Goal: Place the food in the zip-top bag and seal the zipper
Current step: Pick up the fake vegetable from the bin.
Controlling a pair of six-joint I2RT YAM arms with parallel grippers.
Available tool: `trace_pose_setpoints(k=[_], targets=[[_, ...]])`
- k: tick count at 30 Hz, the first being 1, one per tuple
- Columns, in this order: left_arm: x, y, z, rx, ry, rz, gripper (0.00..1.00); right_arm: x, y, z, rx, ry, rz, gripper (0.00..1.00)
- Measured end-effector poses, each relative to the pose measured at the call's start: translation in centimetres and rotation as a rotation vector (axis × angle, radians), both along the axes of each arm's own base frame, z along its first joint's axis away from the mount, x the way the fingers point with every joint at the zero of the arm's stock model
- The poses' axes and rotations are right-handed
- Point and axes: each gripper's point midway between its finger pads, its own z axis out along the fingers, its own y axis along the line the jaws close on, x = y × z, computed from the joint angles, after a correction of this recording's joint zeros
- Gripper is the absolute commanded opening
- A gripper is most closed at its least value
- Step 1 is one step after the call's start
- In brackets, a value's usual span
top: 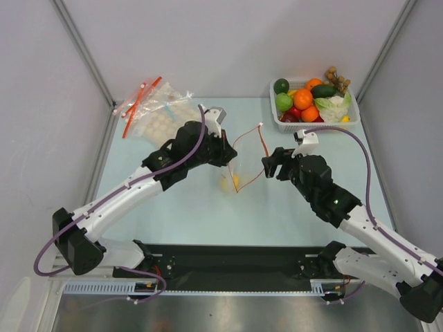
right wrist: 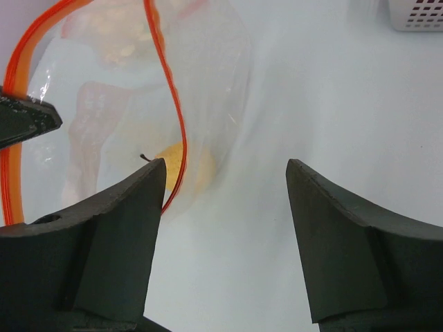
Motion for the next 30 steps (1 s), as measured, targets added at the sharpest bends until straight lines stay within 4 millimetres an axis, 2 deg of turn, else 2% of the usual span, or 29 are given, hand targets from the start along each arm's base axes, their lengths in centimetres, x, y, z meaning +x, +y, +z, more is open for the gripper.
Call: trace_pose_setpoints(k=[5,9,13,14,17,19,24,28,30], targets=[[0.1,1.0,-1.3,0.010,-0.034,0.031,0.00,0.4,0.0,-1.0,-0.030,0.024,-0.017,0.80],[-0.3,3.0,-2.3,0.005,-0.087,0.084,0.00,0.4,0.0,-0.7,-0.026,0.009,-0.020,0.80],[-0.3,4.5,-1.3,-0.002,-0.153,0.131,0.00,0.7,-0.4,-0.5,-0.018,0.000,-0.034,0.80],[-0.2,4.7,-1.0,-0.009,-0.168,0.138,0.03,1.0,-0.7,-0.4,-0.014,0.000,-0.045,0.79],[-0.2,5.2,-0.2,-0.020,-0.210,0.152,0.10,2.3,-2.6,-0.4,0.019,0.006,-0.101,0.79],[-0.2,5.3,0.2,-0.031,-0.228,0.157,0.00,3.3,-4.3,-0.6,0.054,0.012,-0.135,0.79],[-0.6,6.1,0.2,-0.046,-0.254,0.167,0.00,5.4,-8.8,-1.1,0.146,0.022,-0.245,0.80],[-0.8,6.8,0.7,-0.059,-0.272,0.189,0.00,7.3,-10.9,-1.0,0.197,0.012,-0.312,0.86],[-0.6,6.9,0.7,-0.059,-0.276,0.200,0.00,8.6,-12.0,-1.7,0.216,0.022,-0.358,0.90]])
